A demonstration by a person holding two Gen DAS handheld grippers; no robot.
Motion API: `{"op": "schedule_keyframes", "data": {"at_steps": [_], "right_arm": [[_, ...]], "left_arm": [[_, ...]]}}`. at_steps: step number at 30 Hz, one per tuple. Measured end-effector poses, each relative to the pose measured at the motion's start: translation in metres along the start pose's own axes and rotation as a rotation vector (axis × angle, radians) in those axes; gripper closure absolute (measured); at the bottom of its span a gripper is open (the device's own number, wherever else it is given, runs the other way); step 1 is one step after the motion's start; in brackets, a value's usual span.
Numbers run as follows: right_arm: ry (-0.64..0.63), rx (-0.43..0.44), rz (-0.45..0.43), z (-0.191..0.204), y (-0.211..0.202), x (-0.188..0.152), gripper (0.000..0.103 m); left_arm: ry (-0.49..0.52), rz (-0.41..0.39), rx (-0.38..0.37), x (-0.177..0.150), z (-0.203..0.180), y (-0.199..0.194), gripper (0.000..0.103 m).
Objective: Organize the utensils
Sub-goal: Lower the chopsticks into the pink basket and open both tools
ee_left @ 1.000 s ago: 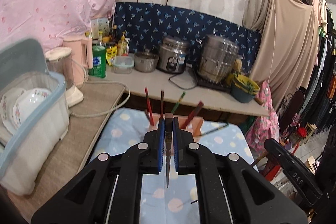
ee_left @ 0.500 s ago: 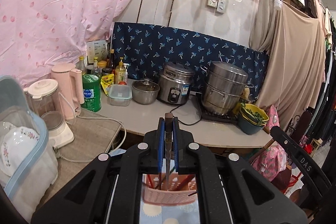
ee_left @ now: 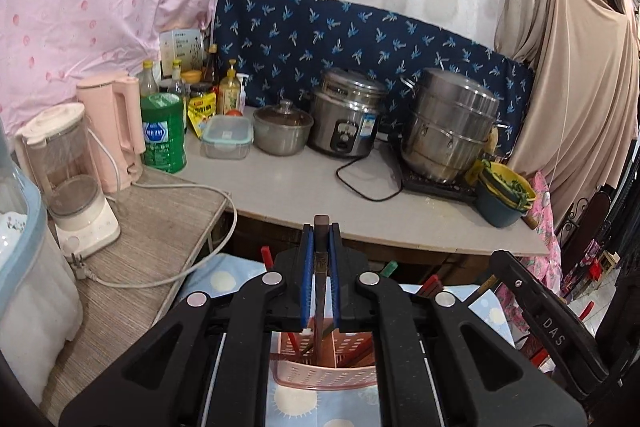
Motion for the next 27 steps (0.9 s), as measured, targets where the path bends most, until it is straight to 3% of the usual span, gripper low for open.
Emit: {"op": "schedule_keyframes", "data": {"at_steps": [9, 12, 19, 22, 24, 27], "right_arm": [[-0.030, -0.015, 0.079, -0.004, 0.025, -0.030, 0.095], [-0.041, -0.034, 0.063, -0.004, 0.020, -0.031, 0.086], [-0.073, -0.042, 0.034, 0.005, -0.009, -0.024, 0.070], [-0.102, -0.038, 0.021, 0.013, -0.031, -0.027, 0.059], [-0.117, -0.042, 0.018, 0.016, -0.045, -0.030, 0.049], [-0.141, -0.052, 0.009, 0.020, -0.070, -0.040, 0.042]], "left_arm": [[-0.012, 0.069, 0.008, -0.022, 0.007, 0.025, 0.095], [-0.011, 0.073, 0.016, -0.026, 0.009, 0.023, 0.093], [0.011, 0.049, 0.065, -0.029, 0.010, -0.005, 0.066], [0.024, 0.038, 0.073, -0.032, 0.008, -0.024, 0.062], [0.029, 0.035, 0.083, -0.036, 0.006, -0.039, 0.054], [0.052, 0.016, 0.111, -0.043, 0.002, -0.062, 0.039]]}}
Point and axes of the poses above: each gripper's, at about its wrist camera, not at the fingertips, and y roughly the way its jaws point, z to its left, x to its top, the point moved 5 cm from there along y, roughly the way its jaws point, and after that the axes turned 4 degrees about -z, right-handed, at the moved point
